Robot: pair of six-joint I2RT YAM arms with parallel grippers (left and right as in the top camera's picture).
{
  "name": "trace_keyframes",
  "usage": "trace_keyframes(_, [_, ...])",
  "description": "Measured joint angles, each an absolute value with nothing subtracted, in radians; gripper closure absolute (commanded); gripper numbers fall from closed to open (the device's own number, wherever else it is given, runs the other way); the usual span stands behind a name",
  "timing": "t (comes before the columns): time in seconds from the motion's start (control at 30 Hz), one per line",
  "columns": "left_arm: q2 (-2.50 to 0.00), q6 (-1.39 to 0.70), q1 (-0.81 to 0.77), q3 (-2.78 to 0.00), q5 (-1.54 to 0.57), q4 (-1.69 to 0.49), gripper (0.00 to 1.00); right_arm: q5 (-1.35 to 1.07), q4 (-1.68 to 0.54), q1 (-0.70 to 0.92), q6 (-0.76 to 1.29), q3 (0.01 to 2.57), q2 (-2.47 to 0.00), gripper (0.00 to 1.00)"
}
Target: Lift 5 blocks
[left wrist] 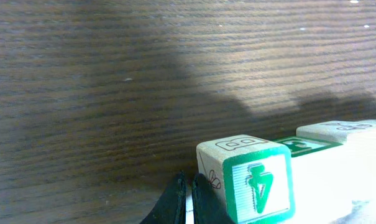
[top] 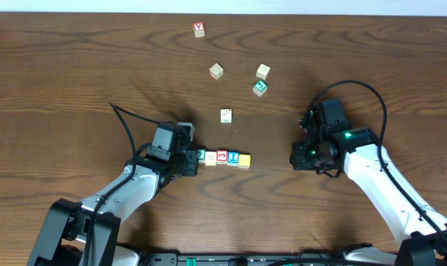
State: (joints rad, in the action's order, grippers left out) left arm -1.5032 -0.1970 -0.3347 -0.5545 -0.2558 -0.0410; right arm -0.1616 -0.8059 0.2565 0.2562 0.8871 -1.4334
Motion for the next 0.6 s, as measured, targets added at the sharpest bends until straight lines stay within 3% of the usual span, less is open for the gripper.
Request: trace_keyframes(0.6, [-1.504,-0.156,-0.335,-0.554,-0.318,-0.062,0.93,-0.162,-0.804,0.257,0.256,0.887,-1.433,0.52])
